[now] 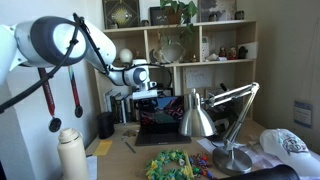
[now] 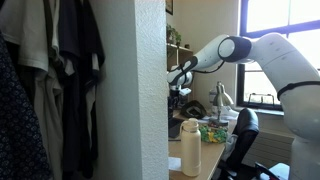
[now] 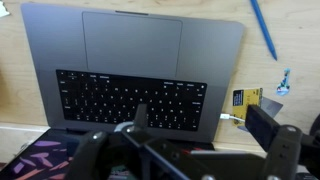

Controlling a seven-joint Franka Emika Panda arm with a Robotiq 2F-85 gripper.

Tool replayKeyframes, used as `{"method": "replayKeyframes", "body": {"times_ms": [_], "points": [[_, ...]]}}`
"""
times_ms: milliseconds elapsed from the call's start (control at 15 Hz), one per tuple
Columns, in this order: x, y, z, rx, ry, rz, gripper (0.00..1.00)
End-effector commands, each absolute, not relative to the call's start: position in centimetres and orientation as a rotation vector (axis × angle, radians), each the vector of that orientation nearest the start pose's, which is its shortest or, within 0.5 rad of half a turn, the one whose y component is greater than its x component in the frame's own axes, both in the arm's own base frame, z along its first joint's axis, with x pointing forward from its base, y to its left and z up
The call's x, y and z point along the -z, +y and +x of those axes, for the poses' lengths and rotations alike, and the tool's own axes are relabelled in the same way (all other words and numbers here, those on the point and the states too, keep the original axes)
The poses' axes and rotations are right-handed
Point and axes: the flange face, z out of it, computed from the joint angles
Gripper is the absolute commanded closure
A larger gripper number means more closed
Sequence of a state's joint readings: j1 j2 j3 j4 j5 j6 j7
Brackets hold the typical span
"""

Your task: Press a button on the keyboard

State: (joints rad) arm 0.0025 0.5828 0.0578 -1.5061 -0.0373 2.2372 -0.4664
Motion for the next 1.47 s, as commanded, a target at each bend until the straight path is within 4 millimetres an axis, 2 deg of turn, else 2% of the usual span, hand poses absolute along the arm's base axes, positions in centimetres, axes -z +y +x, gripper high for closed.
{"method": "replayKeyframes", "body": {"times_ms": [0,267,800,1067,1400], "points": [[-33.6,3.6,72.2,0.227,-0.838,-3.048,0.00],[-33.4,3.6,72.2,0.223,-0.836,-3.048,0.00],[-29.4,6.4,73.3,0.180,-0.899,-2.977,0.00],[-28.5,7.3,74.5,0.190,-0.916,-2.964,0.00],[-27.2,7.5,76.8,0.214,-0.922,-2.941,0.00]]}}
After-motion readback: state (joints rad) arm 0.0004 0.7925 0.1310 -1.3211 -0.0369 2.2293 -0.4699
